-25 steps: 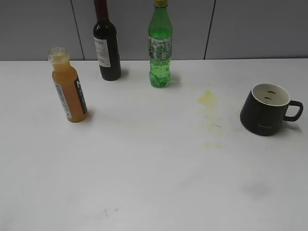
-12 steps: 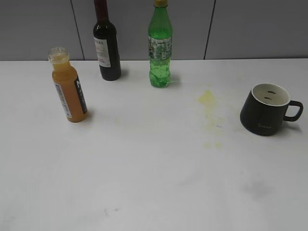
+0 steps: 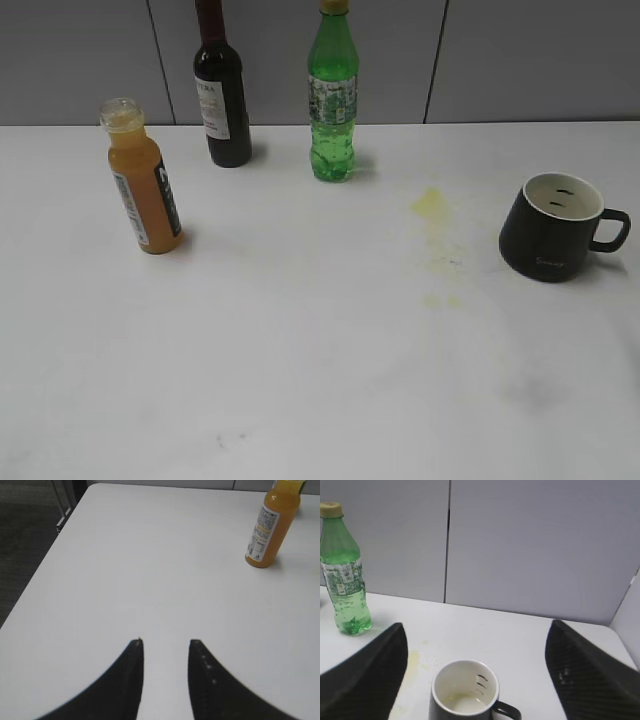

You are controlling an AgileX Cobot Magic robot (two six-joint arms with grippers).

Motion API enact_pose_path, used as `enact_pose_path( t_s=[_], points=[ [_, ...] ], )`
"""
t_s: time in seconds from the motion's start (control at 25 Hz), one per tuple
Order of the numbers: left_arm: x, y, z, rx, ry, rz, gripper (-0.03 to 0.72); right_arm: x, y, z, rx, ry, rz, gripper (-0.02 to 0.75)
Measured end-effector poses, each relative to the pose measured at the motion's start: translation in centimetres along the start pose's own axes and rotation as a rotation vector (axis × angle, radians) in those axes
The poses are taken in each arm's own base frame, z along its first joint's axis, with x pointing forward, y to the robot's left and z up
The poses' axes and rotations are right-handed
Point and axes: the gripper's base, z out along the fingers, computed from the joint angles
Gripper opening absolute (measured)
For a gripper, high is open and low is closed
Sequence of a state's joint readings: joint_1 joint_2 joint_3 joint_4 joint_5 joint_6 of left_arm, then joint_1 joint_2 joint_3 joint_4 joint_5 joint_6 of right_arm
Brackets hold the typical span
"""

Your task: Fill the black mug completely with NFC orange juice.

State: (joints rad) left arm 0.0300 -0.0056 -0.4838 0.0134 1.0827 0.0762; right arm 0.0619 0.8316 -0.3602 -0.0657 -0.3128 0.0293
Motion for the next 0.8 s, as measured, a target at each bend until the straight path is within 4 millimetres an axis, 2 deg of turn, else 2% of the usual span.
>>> enact_pose_path(
  t_s=[0.2, 0.4, 0.48, 0.8],
  points=[
    [0.0, 0.0, 0.0, 0.0, 0.0, 0.0, 0.242, 3.8, 0.0, 1.6, 0.011, 0.009, 0.051, 0.648],
    [0.0, 0.0, 0.0, 0.0, 0.0, 0.0, 0.242, 8.2, -0.3, 1.5, 0.063, -0.003, 0.097, 0.647],
    [0.0, 0.0, 0.0, 0.0, 0.0, 0.0, 0.242, 9.2, -0.4, 1.4, 0.075, -0.04, 0.096, 0.647],
    [0.0, 0.0, 0.0, 0.0, 0.0, 0.0, 0.242, 14.7, -0.7, 2.5, 0.133, 0.211, 0.099, 0.628]
  ],
)
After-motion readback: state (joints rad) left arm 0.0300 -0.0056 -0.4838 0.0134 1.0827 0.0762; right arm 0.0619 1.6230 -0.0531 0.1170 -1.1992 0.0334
